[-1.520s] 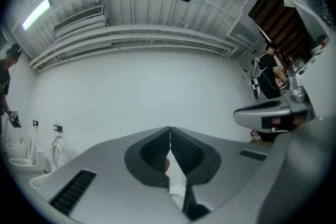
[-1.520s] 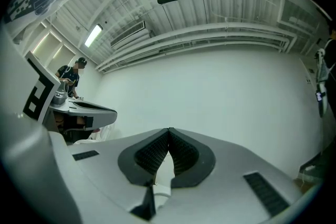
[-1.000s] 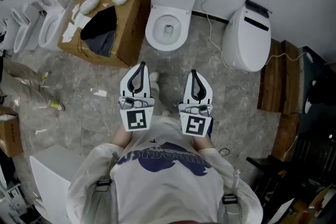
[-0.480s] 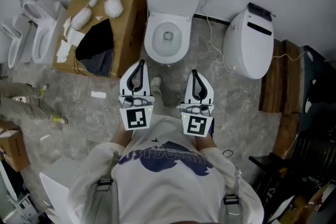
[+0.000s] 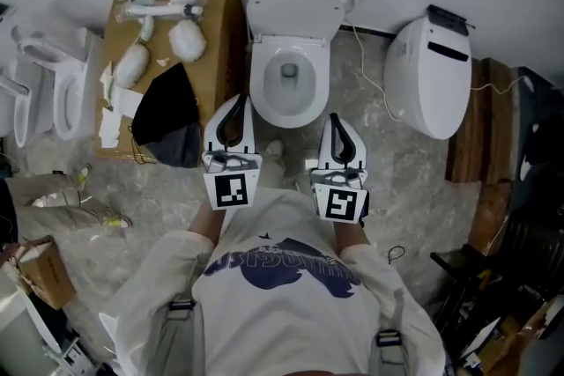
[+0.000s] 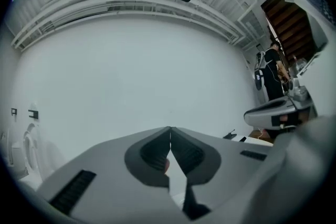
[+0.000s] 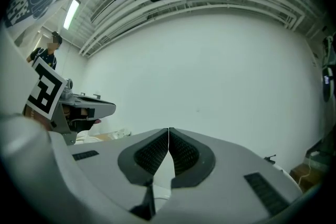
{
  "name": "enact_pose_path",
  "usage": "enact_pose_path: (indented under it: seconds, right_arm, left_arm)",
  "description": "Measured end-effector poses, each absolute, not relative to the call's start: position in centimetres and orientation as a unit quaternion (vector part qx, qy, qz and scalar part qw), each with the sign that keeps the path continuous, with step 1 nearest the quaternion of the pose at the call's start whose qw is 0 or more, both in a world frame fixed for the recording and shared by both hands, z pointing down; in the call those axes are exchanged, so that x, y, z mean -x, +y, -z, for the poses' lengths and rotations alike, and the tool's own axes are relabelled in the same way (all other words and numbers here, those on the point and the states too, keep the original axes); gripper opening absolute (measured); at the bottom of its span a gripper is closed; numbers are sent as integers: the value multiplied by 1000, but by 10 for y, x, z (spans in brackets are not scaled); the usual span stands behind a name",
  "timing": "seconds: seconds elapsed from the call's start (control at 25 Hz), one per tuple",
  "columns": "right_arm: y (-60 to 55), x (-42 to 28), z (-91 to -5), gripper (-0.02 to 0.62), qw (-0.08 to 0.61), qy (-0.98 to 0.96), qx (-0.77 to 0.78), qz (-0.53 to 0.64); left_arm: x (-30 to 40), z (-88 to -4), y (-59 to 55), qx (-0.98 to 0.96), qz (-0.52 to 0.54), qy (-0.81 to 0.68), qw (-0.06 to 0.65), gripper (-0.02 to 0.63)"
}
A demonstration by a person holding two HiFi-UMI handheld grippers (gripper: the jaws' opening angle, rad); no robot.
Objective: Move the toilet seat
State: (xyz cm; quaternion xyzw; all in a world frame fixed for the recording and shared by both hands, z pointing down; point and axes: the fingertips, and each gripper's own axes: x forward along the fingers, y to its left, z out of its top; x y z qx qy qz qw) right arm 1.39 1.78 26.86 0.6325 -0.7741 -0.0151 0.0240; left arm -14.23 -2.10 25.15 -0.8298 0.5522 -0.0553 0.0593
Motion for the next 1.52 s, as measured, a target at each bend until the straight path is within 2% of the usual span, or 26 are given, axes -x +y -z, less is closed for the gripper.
enact_pose_path:
  seconds: [0.2, 0.44, 0.6, 0.84, 1.04, 1.28, 1.4, 1.52]
  right_arm:
    - [-23, -46, -315, 17, 66, -773, -630, -22]
    - [-57, -95, -406, 20, 106, -764, -620, -145]
    - [-68, -131, -485, 34, 117, -733, -624, -245]
    - [-62, -169, -616, 111, 109, -661, -624, -404]
    - [-58, -166, -714, 151, 118, -644, -603, -456]
    - [-67, -153, -818, 237, 107, -627, -576, -513]
    - [-66, -143, -852, 276, 97, -618, -561, -542]
    - [-66, -130, -870, 290, 98, -623, -540, -557]
  left_arm:
    - [148, -299, -67, 837, 98, 538, 24, 0]
    - [163, -404, -99, 831, 141, 521, -137, 3]
    - [180, -478, -105, 802, 180, 530, -209, 14]
    - [198, -592, -104, 750, 207, 536, -326, 37]
    - [197, -684, -105, 739, 216, 518, -373, 85]
    - [204, -793, -110, 715, 228, 510, -420, 149]
    - [204, -831, -103, 704, 236, 500, -445, 177]
    - [199, -857, -90, 697, 248, 479, -472, 200]
